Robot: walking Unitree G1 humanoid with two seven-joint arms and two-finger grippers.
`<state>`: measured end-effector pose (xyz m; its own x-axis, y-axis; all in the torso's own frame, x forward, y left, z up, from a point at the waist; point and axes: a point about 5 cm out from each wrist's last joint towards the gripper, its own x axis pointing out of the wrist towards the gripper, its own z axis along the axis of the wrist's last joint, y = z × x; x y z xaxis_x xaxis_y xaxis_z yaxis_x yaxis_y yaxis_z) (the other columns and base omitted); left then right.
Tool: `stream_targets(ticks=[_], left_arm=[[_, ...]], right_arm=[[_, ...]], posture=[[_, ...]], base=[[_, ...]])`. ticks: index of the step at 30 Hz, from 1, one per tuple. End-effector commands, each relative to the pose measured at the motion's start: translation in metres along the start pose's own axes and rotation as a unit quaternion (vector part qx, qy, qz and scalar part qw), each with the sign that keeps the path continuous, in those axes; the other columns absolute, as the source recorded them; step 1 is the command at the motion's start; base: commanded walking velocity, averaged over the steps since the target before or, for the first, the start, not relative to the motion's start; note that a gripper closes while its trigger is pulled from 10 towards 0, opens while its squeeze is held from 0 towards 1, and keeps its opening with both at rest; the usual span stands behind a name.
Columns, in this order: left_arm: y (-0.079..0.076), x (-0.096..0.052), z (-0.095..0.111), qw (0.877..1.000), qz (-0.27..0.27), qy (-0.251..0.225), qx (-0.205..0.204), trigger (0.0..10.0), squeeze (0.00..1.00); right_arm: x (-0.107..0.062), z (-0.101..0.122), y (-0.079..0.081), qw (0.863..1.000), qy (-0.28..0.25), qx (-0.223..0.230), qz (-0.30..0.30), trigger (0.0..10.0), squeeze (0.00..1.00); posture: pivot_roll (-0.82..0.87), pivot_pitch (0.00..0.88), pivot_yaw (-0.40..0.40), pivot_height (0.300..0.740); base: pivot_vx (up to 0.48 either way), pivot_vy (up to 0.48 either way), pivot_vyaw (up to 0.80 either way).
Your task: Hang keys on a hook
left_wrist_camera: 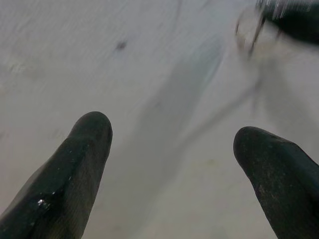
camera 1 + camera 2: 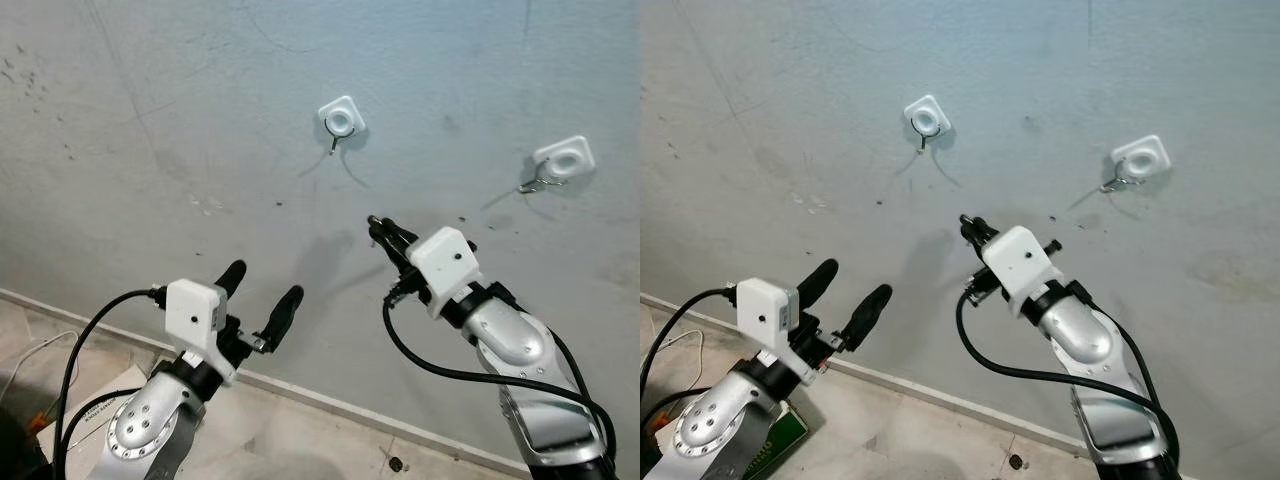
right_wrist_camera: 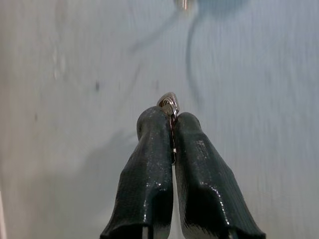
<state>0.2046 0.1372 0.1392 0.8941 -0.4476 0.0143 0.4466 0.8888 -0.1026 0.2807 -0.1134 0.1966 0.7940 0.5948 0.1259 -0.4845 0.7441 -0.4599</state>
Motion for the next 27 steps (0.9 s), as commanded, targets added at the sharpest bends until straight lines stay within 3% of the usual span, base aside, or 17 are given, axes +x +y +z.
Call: stream_targets(ticks=[1, 10, 21, 27], left_arm=[[0.002, -0.006, 0.002, 1.000, 0.011, 0.004, 0.012, 10.0, 0.00], [0.003, -0.005, 0.002, 1.000, 0.016, 0.006, 0.013, 10.0, 0.00], [0.003, -0.005, 0.002, 1.000, 0.013, 0.009, 0.014, 10.0, 0.00], [0.003, -0.004, 0.002, 1.000, 0.011, 0.010, 0.013, 10.0, 0.00]], right_arm=[[0.007, 0.010, 0.004, 0.999, -0.027, 0.000, 0.020, 10.0, 0.00], [0.022, 0.028, -0.003, 0.997, -0.069, -0.008, 0.037, 10.0, 0.00], [0.013, 0.039, -0.002, 0.992, -0.096, 0.002, 0.084, 10.0, 0.00], [0.014, 0.046, -0.008, 0.991, -0.108, 0.019, 0.074, 10.0, 0.00]], posture=[[0.01, 0.106, 0.021, 0.740], [0.02, 0.105, 0.019, 0.740], [0.02, 0.109, 0.028, 0.740], [0.01, 0.111, 0.031, 0.740]], base=[[0.000, 0.000, 0.00], [0.000, 0.000, 0.00], [0.000, 0.000, 0.00], [0.000, 0.000, 0.00]])
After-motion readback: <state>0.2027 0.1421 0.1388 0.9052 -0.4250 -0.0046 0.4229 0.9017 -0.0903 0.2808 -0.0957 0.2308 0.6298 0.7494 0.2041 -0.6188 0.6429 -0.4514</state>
